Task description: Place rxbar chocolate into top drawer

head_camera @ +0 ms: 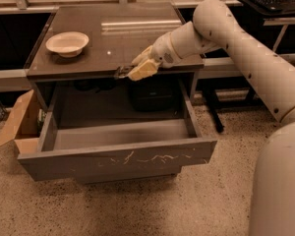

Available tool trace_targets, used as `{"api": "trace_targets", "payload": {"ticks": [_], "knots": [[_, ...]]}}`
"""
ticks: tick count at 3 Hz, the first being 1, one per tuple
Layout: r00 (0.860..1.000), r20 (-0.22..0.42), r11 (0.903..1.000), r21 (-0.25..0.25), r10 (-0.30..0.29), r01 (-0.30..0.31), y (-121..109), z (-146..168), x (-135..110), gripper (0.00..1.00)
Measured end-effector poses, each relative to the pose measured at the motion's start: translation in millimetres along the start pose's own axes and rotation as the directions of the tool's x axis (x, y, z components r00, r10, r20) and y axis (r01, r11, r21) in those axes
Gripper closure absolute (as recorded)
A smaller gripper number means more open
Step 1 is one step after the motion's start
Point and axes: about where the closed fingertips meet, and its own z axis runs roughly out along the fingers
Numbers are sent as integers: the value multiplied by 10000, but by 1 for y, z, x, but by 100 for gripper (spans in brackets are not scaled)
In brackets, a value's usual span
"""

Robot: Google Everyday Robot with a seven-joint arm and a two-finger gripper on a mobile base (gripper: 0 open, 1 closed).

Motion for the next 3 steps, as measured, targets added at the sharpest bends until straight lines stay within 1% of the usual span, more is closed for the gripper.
{"api": "trace_targets", "payload": {"ticks": [1, 2, 3], "knots": [[9984, -240, 9966, -644, 504, -518, 24, 24, 29, 100], [9980, -295, 9955, -755, 554, -575, 28, 29, 33, 100], [9972, -334, 9921, -1038, 675, -707, 31, 40, 37, 100]]}}
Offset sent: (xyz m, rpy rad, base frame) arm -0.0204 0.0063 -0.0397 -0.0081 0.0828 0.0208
